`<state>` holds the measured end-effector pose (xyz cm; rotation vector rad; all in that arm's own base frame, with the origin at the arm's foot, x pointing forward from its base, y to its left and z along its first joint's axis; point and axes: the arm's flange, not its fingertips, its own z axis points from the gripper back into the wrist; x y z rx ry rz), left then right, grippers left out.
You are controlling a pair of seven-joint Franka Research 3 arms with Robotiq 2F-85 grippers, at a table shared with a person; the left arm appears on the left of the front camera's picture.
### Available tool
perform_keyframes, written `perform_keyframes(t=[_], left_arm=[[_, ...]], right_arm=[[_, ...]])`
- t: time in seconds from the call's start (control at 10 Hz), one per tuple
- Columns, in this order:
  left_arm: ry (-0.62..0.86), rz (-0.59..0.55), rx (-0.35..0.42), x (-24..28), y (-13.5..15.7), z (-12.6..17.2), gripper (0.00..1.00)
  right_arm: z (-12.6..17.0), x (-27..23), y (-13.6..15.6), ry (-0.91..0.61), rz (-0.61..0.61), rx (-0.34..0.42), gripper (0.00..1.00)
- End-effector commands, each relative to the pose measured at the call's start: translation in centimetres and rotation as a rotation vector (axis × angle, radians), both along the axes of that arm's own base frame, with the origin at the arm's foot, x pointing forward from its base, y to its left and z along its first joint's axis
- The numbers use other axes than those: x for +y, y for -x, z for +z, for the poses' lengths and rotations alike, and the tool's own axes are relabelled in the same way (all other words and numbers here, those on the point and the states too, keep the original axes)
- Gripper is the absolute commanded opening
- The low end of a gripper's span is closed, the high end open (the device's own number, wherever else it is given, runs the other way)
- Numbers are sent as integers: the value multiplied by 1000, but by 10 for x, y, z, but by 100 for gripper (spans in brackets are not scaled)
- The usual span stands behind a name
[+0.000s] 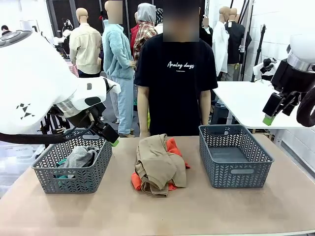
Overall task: Sort the tops and bottoms.
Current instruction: Lift clothes from the center of the table with your left hand.
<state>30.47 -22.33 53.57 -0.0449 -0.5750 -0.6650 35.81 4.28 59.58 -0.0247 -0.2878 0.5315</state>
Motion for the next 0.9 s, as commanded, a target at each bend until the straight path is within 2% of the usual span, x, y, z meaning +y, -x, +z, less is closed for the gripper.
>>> perform_keyframes(t=[0.0, 0.1, 0.2, 0.4, 0.8], left_arm=[[51, 60, -20, -5, 13, 8, 100], [97, 78, -4, -25, -7, -5, 100], [78, 107, 21, -52, -27, -21, 100], [-38, 222, 34, -93, -68, -49, 100], [-177, 374, 97, -143, -109, -80, 100]], right_arm=[[0, 0, 0, 9, -10, 10, 100], [0, 0, 0, 9, -10, 10, 100], [0, 0, 0, 9, -10, 10, 100], [0, 0, 0, 9, -10, 10, 100], [0, 0, 0, 9, -10, 10, 100]])
